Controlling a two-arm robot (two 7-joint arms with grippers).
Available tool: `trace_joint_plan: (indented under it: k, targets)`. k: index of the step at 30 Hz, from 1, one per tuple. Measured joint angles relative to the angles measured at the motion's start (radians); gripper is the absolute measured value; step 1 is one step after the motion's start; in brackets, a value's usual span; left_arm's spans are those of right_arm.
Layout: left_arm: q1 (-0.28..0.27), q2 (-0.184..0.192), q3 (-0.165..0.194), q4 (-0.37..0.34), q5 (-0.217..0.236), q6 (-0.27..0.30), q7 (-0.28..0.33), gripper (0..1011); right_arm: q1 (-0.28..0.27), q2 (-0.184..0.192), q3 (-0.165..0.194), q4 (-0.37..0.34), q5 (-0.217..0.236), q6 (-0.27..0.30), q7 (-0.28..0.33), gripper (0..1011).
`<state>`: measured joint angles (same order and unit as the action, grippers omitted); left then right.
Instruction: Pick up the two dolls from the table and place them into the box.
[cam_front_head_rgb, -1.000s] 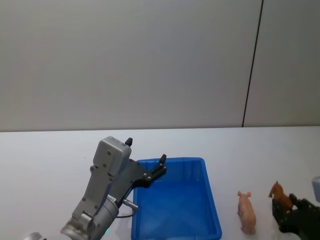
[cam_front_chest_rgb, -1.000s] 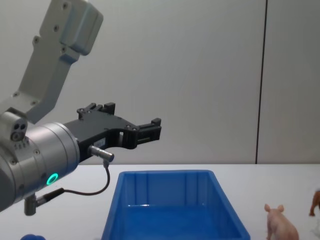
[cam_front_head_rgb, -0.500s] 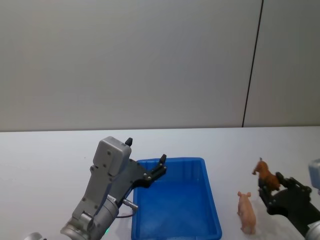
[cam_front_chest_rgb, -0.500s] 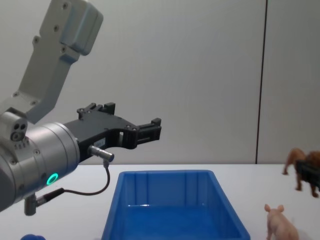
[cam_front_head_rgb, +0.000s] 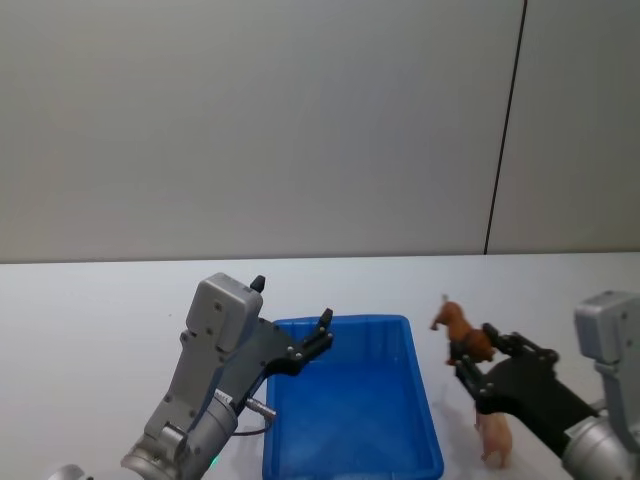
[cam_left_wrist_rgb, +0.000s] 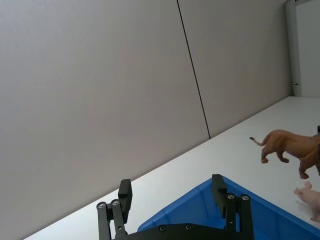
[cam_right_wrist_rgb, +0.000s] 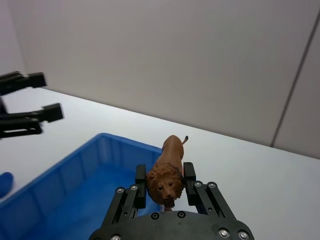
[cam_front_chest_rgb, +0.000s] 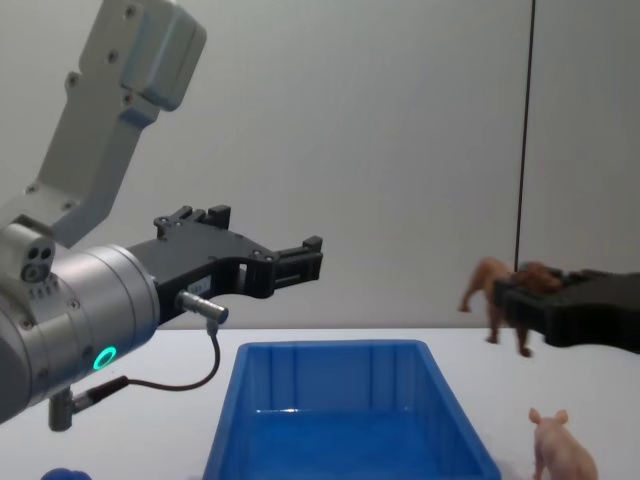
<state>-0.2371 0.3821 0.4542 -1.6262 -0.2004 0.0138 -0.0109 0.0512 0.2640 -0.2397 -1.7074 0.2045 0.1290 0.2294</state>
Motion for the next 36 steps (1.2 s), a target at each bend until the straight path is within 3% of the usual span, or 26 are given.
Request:
trace_joint_plan:
  k: [9, 15, 19, 29, 36]
  targets:
    - [0.000, 0.000, 0.000, 0.000, 0.000, 0.000, 0.000, 1001, 0.051, -0.041, -0.029, 0.049, 0.008, -0.011, 0.112, 423]
    - [0.000, 0.000, 0.000, 0.000, 0.000, 0.000, 0.000, 1001, 0.092, -0.072, -0.050, 0.101, 0.009, -0.012, 0.184, 595]
    - [0.000, 0.000, 0.000, 0.000, 0.000, 0.000, 0.000, 1001, 0.107, -0.085, -0.059, 0.123, 0.006, -0.007, 0.200, 717]
    - [0.000, 0.000, 0.000, 0.000, 0.000, 0.000, 0.000, 1001, 0.121, -0.099, -0.069, 0.146, -0.011, 0.015, 0.174, 1001]
    - [0.000, 0.000, 0.000, 0.000, 0.000, 0.000, 0.000, 1001, 0.109, -0.091, -0.067, 0.130, -0.019, 0.026, 0.123, 1001]
